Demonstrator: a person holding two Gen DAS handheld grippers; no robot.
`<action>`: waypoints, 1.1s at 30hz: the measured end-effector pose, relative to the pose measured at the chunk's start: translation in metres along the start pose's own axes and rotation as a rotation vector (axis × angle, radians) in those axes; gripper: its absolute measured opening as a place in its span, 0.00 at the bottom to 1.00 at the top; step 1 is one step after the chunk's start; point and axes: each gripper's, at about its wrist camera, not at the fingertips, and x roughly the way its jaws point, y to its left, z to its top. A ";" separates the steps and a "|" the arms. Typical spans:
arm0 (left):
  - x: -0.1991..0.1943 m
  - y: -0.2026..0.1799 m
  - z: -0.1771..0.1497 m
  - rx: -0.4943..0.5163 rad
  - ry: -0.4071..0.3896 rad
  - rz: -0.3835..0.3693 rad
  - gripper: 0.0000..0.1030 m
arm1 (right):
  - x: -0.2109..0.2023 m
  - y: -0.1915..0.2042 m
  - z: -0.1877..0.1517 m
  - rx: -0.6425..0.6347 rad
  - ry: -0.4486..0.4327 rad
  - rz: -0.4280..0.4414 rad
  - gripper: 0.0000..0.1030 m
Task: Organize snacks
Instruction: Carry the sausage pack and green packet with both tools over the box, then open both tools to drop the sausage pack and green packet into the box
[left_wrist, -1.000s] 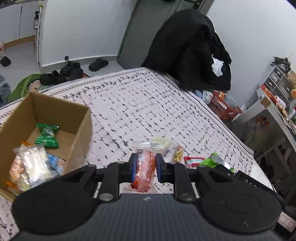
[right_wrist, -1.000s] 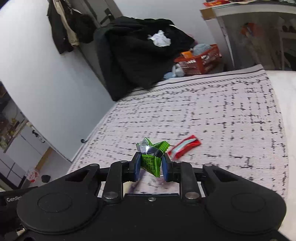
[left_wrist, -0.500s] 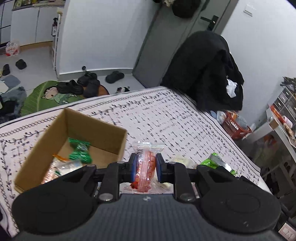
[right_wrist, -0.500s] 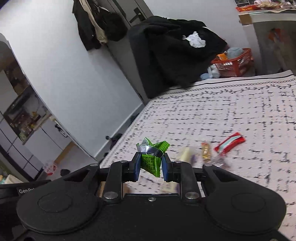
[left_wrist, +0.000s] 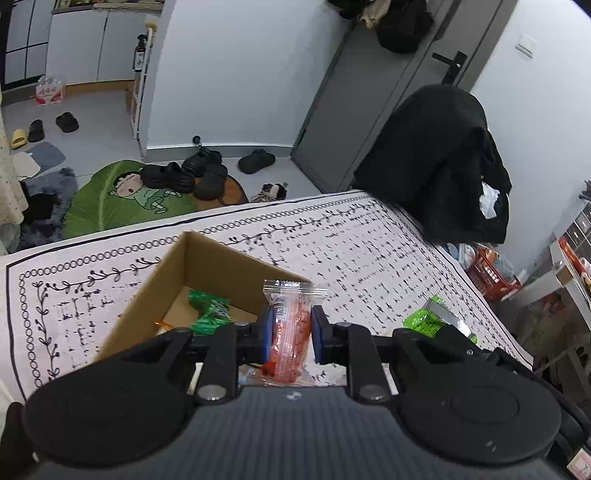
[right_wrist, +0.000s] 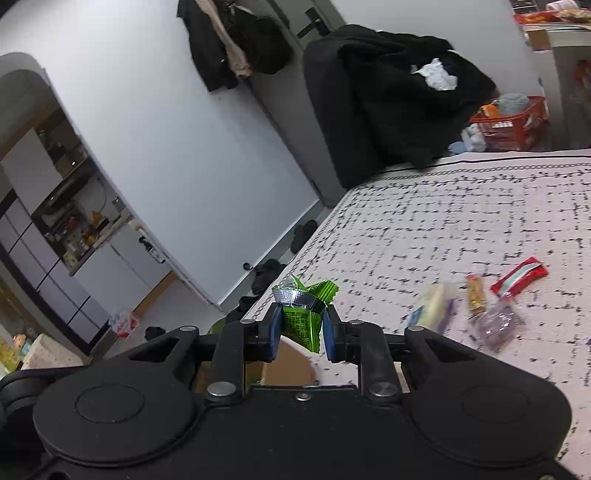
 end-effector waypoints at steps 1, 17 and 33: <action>0.000 0.004 0.001 -0.007 0.001 0.001 0.20 | 0.001 0.003 -0.001 -0.004 0.004 0.004 0.22; 0.010 0.066 0.027 -0.110 0.010 0.027 0.20 | 0.036 0.053 -0.016 -0.073 0.054 0.049 0.22; 0.037 0.078 0.041 -0.124 0.047 0.048 0.20 | 0.054 0.059 -0.032 -0.105 0.183 0.043 0.43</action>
